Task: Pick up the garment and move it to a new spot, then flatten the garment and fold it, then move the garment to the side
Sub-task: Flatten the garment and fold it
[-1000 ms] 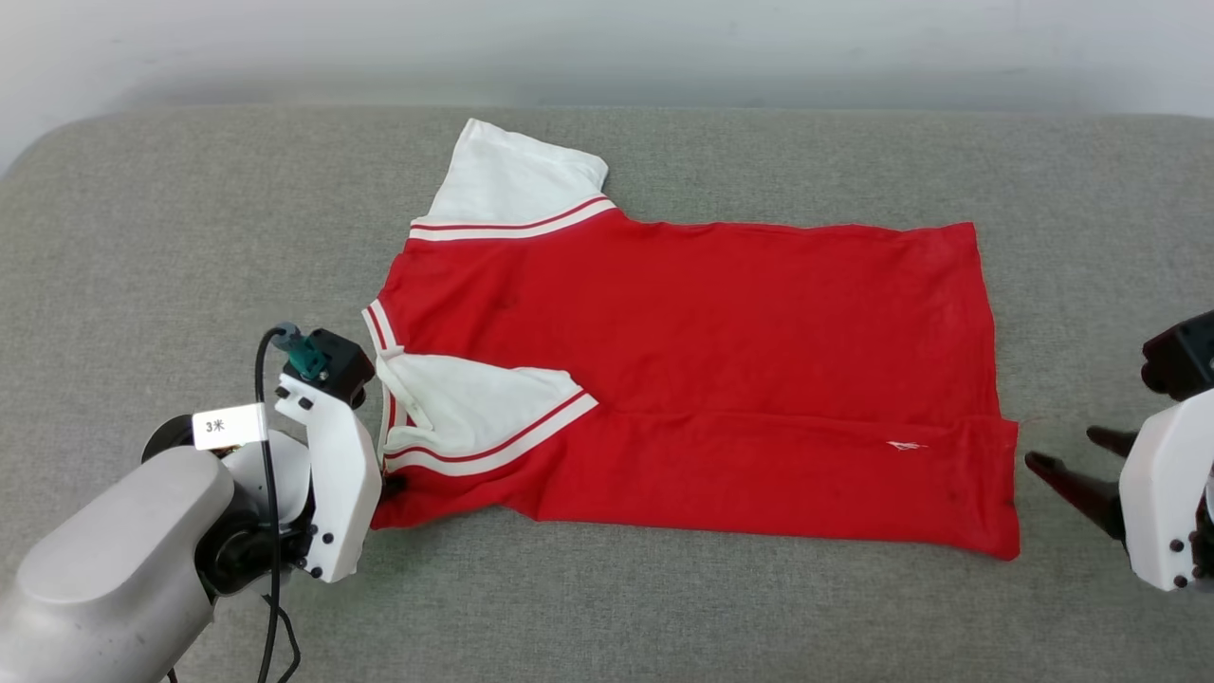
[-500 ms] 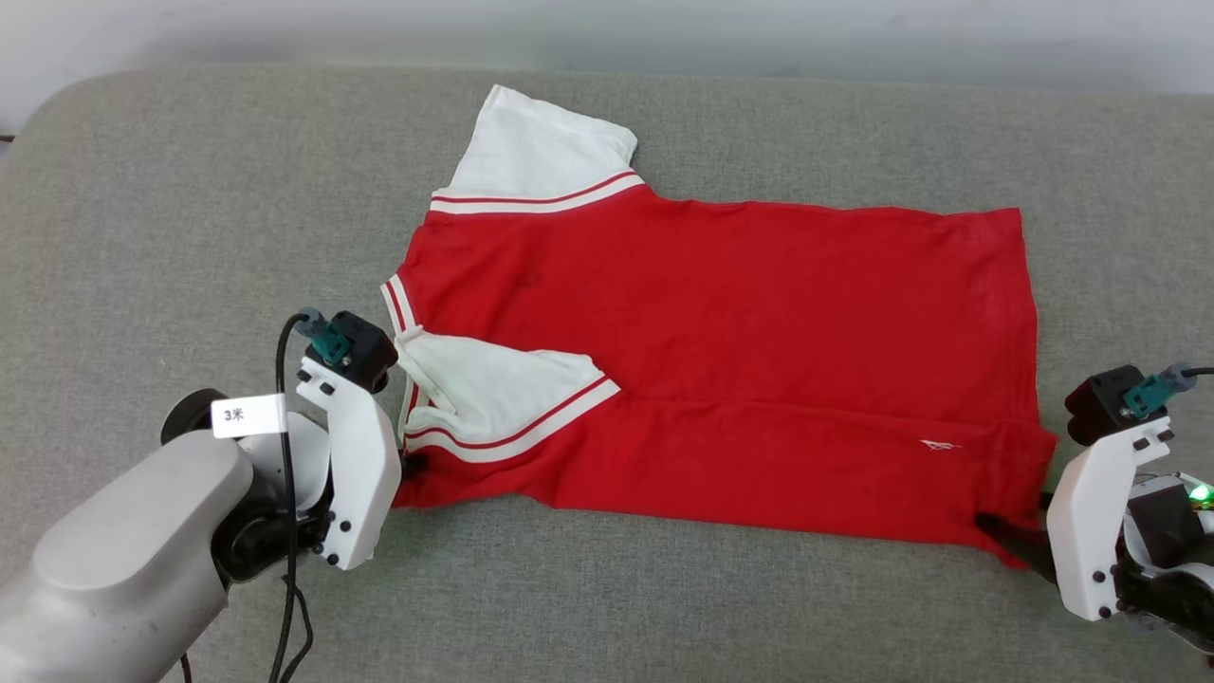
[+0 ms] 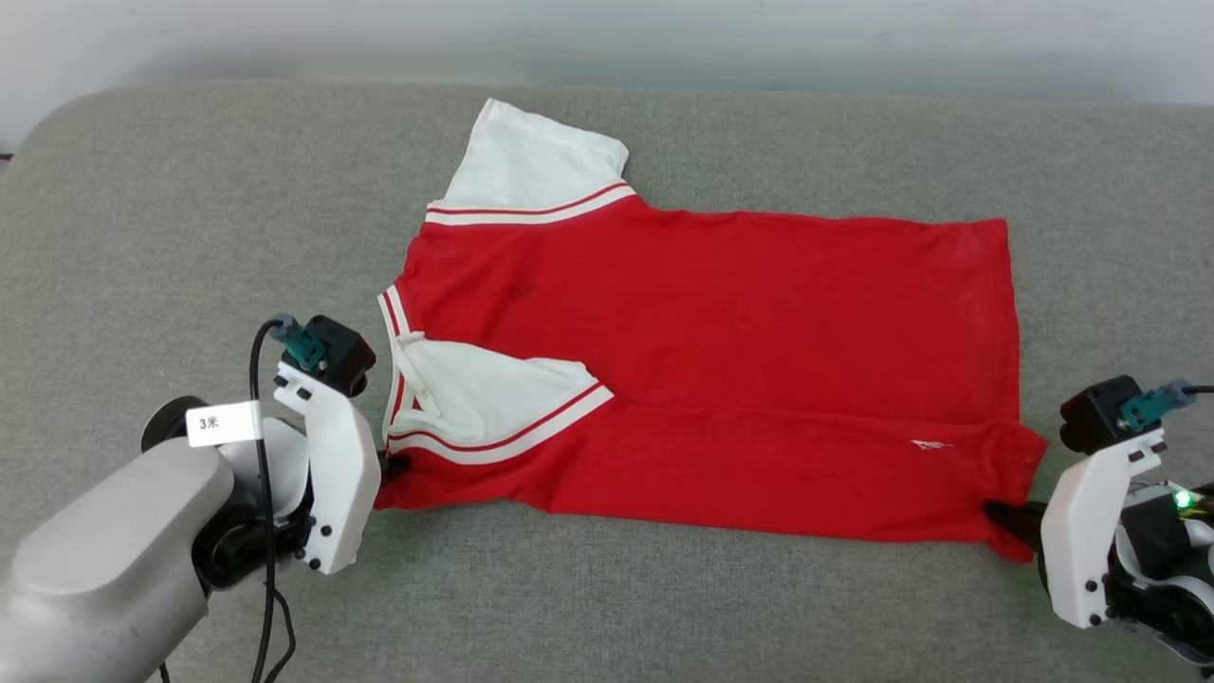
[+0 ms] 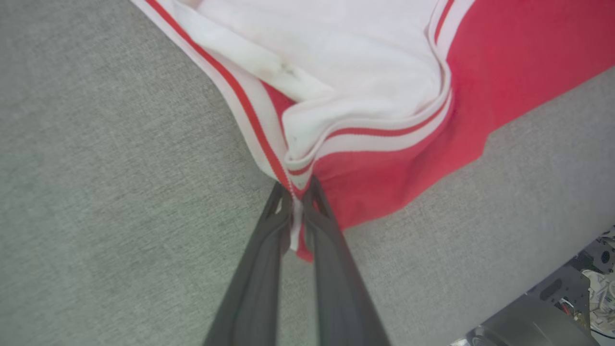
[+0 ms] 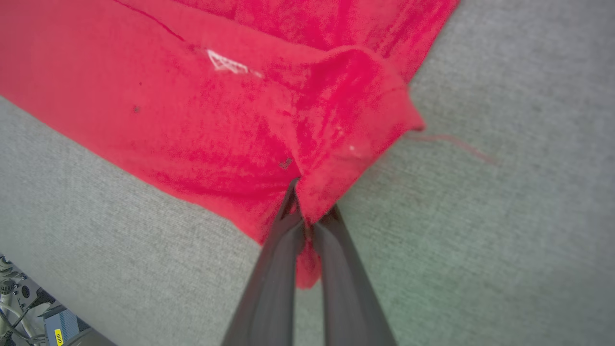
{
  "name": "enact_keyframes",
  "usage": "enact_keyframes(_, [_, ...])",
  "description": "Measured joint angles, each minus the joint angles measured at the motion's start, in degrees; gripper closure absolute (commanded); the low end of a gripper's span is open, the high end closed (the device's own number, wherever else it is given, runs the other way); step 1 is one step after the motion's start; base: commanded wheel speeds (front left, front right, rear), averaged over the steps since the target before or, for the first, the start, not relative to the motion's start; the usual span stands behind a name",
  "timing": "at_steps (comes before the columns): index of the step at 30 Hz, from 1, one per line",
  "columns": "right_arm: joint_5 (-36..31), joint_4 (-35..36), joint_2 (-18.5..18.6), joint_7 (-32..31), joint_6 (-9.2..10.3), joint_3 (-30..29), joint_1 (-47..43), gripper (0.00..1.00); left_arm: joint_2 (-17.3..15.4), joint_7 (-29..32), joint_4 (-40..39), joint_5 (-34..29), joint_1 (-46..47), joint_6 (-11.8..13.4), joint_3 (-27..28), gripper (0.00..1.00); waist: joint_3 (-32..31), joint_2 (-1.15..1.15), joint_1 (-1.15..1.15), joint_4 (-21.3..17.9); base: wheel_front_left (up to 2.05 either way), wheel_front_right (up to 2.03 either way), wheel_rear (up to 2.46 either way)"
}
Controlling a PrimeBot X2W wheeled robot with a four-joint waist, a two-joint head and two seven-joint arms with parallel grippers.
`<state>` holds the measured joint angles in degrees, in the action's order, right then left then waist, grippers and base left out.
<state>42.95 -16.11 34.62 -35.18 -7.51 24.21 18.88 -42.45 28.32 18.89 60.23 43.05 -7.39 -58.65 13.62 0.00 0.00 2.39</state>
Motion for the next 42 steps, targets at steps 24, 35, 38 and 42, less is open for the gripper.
enact_keyframes(24, [3.48,12.66,5.53,-1.99,-0.02,-9.71,-16.81,1.0,-6.31,-2.64,-8.69,3.13,-11.45,3.13,-1.79,1.0,-6.34,0.0,0.0,-0.65,0.0,0.0,0.0])
enact_keyframes(35, [0.69,8.59,1.34,0.14,-0.02,-10.33,-17.58,0.83,-4.09,-6.43,-5.11,3.59,-13.41,3.43,-1.76,0.2,-4.49,0.0,0.0,-0.47,0.0,0.0,0.0])
enact_keyframes(38, [-0.14,8.44,0.75,3.3,-0.02,-10.84,-17.46,0.0,-3.68,-7.77,-4.41,3.05,-13.39,3.43,-1.55,0.0,-4.77,0.0,0.0,-0.28,0.0,0.0,0.0])
enact_keyframes(42, [-1.37,9.76,0.26,8.36,-0.01,-13.1,-17.5,0.0,-4.23,-9.92,-4.92,2.19,-13.23,3.65,-0.68,0.0,-5.97,0.0,0.0,-0.09,0.0,0.0,0.0])
